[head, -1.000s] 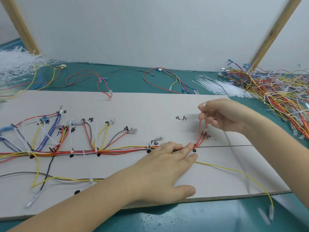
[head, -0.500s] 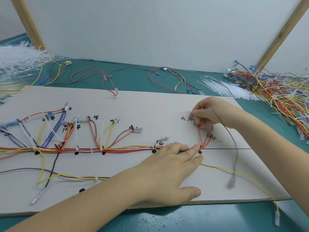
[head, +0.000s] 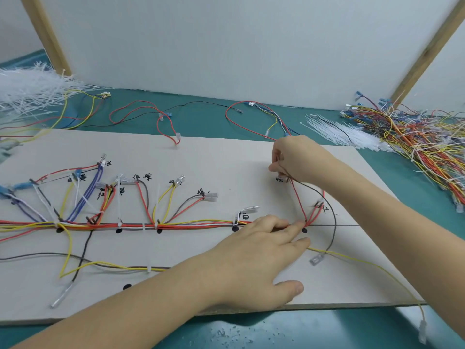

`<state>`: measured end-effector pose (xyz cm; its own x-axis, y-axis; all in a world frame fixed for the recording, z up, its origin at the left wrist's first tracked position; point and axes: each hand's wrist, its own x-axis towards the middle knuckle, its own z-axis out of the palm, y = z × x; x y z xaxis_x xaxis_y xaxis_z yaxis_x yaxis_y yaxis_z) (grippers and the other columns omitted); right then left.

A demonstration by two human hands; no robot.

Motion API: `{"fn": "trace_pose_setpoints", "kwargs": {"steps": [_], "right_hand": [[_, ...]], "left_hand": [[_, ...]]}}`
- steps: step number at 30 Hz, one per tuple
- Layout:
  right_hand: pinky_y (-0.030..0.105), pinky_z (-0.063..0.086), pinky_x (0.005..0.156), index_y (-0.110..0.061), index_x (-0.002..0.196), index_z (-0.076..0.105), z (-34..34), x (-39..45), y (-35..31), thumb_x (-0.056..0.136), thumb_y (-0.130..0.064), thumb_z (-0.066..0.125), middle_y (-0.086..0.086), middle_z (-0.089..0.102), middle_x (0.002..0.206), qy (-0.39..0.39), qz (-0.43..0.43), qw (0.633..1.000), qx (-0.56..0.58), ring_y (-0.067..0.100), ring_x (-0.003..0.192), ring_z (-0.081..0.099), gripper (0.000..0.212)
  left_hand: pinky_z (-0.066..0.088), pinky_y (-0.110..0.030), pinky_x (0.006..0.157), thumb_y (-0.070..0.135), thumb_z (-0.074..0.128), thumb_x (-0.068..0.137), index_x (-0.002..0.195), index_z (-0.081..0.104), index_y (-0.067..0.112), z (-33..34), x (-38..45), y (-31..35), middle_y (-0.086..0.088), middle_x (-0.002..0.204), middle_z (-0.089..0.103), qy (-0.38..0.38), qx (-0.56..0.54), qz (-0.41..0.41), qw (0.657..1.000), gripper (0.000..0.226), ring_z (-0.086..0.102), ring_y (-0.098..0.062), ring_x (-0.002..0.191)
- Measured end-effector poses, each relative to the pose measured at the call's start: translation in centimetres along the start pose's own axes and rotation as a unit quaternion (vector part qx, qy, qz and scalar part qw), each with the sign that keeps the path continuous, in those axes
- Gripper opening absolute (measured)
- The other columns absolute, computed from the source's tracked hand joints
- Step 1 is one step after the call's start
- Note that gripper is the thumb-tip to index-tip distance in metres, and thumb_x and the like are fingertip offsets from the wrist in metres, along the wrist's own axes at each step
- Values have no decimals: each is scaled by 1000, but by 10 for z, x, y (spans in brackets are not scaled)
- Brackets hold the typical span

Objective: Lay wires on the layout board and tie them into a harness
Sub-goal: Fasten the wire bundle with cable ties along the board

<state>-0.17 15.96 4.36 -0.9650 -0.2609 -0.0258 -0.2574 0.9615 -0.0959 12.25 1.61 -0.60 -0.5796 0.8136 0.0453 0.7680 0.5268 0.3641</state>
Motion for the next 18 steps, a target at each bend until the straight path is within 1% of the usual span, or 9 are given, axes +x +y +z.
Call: {"fn": "trace_pose_setpoints", "kwargs": {"steps": [1, 2, 4, 7, 9, 10, 12, 16, 18], "right_hand": [[28, 40, 67, -12, 83, 62, 1, -4, -2, 86, -22, 66, 8, 68, 85, 17, -7, 1000, -5, 25, 84, 60, 11], [28, 38, 66, -14, 81, 60, 2, -10, -2, 85, -23, 66, 6, 65, 81, 27, -10, 1000, 0, 25, 84, 58, 12], [25, 34, 64, -16, 79, 60, 1, -18, 1, 84, -21, 67, 1, 59, 76, 22, -11, 999, 23, 21, 78, 53, 10], [22, 36, 61, -19, 80, 68, -6, -22, 13, 81, -17, 70, -1, 68, 79, -3, 0, 995, 102, 13, 71, 57, 3], [12, 37, 56, -22, 77, 67, -4, -22, 15, 80, -17, 71, -4, 67, 76, -7, -11, 993, 119, 2, 65, 55, 7], [6, 34, 55, -21, 77, 67, -2, -21, 15, 80, -15, 70, -4, 66, 74, -7, -21, 993, 113, 2, 63, 53, 7], [3, 33, 55, -16, 80, 67, 4, -18, 12, 81, -11, 67, -2, 65, 74, -7, -36, 995, 97, 10, 66, 54, 5], [6, 34, 54, -17, 78, 62, 4, -10, 12, 84, -12, 63, -8, 58, 66, -32, -20, 992, 118, 8, 62, 51, 8], [20, 43, 65, -17, 77, 60, 3, -5, 13, 84, -11, 62, -5, 60, 68, -67, -6, 989, 133, 14, 68, 53, 9]], "left_hand": [[11, -28, 110, 44, 44, 90, 146, 24, 16, 0, 0, 0, -1, 156, 12, 3, 0, 1, 1000, 65, 7, -10, 131], [11, -28, 109, 43, 44, 90, 145, 25, 16, 0, 0, 0, -2, 156, 13, 6, 1, 3, 1000, 64, 7, -10, 131], [10, -27, 107, 43, 44, 90, 144, 27, 16, 0, 0, -1, -3, 156, 13, 8, 2, 6, 1000, 64, 8, -11, 130], [8, -25, 106, 43, 45, 91, 145, 26, 17, 0, 0, -1, -3, 157, 10, 5, 0, 5, 1000, 63, 6, -9, 130], [9, -26, 108, 44, 44, 91, 146, 24, 18, 1, 0, -1, -1, 157, 7, 1, -1, 0, 1000, 63, 5, -8, 131], [8, -25, 107, 44, 44, 92, 146, 24, 19, 1, 0, -1, -1, 157, 7, 0, 0, -1, 1000, 63, 4, -8, 131], [5, -23, 104, 43, 43, 92, 146, 24, 18, -1, -1, 0, -1, 157, 7, -1, 3, 0, 1000, 62, 4, -7, 130], [2, -21, 102, 43, 42, 92, 146, 23, 19, -1, -1, 1, 0, 158, 5, -6, 6, -3, 1000, 62, 3, -6, 131], [3, -21, 103, 43, 42, 92, 146, 22, 20, -1, -1, 0, 1, 158, 4, -8, 5, -6, 1000, 62, 3, -7, 132]]}}
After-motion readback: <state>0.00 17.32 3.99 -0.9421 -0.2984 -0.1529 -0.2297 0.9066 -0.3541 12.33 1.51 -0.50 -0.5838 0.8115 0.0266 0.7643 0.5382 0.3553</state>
